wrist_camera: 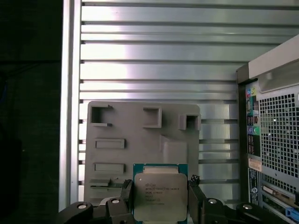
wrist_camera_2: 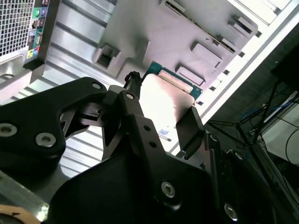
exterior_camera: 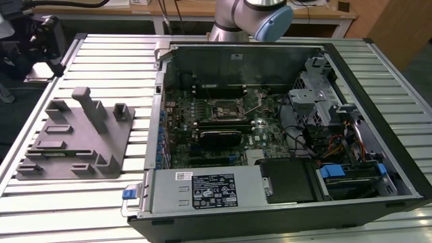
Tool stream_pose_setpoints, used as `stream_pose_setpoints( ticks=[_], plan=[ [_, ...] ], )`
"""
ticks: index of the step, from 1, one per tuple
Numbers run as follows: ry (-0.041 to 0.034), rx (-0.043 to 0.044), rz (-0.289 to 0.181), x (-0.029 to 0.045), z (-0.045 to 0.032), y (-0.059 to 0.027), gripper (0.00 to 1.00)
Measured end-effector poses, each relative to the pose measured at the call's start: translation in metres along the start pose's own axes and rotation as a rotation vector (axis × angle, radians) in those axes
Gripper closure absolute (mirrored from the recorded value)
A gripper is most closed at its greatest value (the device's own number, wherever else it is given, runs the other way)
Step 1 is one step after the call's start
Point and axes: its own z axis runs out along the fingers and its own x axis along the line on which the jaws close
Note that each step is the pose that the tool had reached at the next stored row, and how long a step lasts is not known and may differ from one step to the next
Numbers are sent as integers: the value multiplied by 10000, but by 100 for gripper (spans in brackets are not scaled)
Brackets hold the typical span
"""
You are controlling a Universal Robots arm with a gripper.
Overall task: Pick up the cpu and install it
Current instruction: 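Pick up the cpu and move it towards the insertion slot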
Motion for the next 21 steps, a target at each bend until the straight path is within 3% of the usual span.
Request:
stream_pose_setpoints(
  ticks=[15,21],
  plan=[
    [0,0,0,-343,10,6,45],
    [0,0,1,-521,16,10,45]
  ],
)
